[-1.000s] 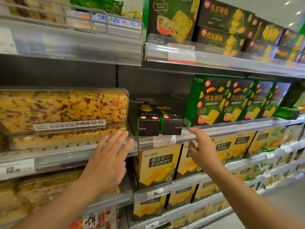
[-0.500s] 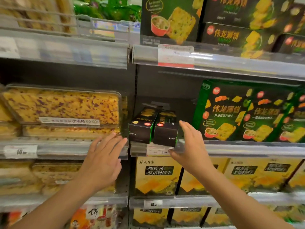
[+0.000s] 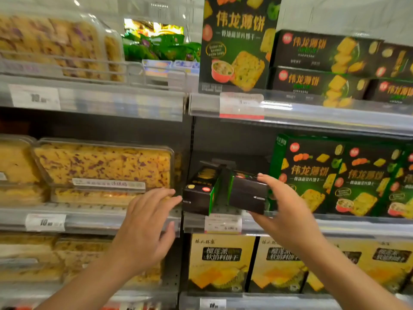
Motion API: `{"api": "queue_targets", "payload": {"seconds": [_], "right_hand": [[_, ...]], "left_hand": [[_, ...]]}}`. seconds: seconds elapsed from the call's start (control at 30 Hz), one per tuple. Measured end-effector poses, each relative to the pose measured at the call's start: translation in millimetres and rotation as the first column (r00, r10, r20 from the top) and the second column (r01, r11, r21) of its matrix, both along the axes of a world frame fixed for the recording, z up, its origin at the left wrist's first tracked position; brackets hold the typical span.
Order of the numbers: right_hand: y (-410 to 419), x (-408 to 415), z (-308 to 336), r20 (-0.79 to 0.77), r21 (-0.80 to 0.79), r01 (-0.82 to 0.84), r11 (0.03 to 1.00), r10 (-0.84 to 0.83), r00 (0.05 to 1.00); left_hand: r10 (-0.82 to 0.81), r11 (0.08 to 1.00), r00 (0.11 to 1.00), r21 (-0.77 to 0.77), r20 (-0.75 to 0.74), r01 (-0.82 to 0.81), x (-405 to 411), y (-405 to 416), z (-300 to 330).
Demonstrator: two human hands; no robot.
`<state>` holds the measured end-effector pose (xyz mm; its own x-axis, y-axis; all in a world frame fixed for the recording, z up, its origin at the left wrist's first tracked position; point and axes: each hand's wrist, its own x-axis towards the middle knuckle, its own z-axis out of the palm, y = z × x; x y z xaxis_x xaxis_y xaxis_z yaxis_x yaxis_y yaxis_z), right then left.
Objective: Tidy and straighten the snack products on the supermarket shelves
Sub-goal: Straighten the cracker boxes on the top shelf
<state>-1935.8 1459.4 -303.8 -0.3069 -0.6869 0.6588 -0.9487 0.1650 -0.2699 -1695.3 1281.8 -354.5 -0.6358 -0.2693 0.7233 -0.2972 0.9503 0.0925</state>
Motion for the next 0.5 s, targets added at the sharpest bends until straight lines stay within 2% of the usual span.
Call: {"api": "queue_targets", "payload": {"seconds": [0.1,0.2,0.37,0.5], "right_hand": [[30,17,49,0.022,-0.063,-0.057,0.996,0.058,0.998],[52,43,97,0.085,-0.135,-0.154,0.979,0.167,0.982],[57,77,172,0.168,-0.213,-0.309,0.927,0.346,0.923],[36,90,225,0.232,-0.252,-0.388,0.886,0.445,0.865]], "left_hand": [[-0.139,0.990,0.982,-0.008,-0.129,0.139,-4,16,45],[-0.236,0.971,0.961,0.002,-0.143,0.238,-10,32,87],[-0.400,0.861,0.898,0.261,-0.181,0.436,-25,36,152],[-0.462,0.767,0.829,0.329,-0.314,0.552,-20,25,200]]}}
